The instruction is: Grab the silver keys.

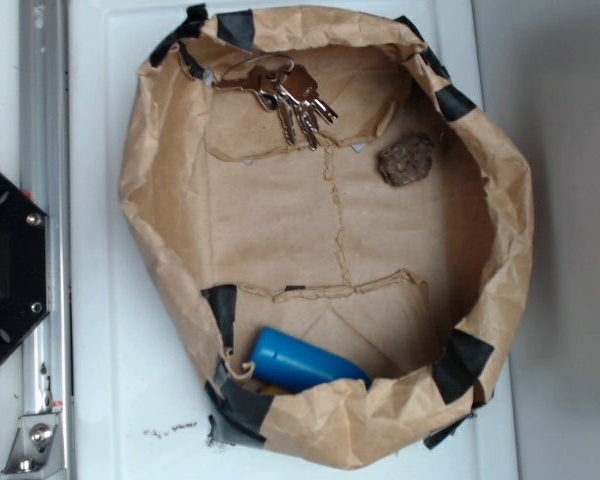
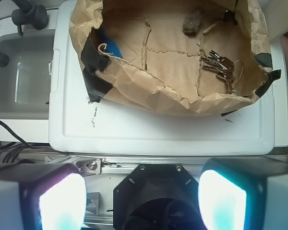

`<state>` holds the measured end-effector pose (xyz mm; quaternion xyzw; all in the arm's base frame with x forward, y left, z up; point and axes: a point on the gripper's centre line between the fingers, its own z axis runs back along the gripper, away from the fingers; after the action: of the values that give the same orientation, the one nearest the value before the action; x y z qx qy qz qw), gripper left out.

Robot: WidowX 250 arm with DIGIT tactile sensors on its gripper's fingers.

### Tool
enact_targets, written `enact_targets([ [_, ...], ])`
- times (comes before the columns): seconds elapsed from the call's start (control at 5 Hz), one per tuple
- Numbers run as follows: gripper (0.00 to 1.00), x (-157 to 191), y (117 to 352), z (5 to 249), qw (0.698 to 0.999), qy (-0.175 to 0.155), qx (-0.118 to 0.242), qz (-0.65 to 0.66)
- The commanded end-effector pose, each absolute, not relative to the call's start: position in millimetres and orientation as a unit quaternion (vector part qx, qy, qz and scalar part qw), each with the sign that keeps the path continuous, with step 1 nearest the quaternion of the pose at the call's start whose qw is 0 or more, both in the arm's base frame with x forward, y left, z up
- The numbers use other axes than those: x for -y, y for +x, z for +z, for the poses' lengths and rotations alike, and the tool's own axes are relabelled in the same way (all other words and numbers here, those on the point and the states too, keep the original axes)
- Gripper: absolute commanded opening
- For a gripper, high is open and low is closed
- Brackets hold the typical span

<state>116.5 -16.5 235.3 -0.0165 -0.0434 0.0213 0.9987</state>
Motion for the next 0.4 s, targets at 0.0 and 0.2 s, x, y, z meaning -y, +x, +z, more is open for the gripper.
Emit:
enact_targets([
  [0.0, 1.00, 16.5, 116.5, 235.3, 0.999, -0.016, 0.043, 0.021],
  [0.2, 1.00, 23.7, 166.5, 221.7, 0.993, -0.005, 0.079, 0.086],
])
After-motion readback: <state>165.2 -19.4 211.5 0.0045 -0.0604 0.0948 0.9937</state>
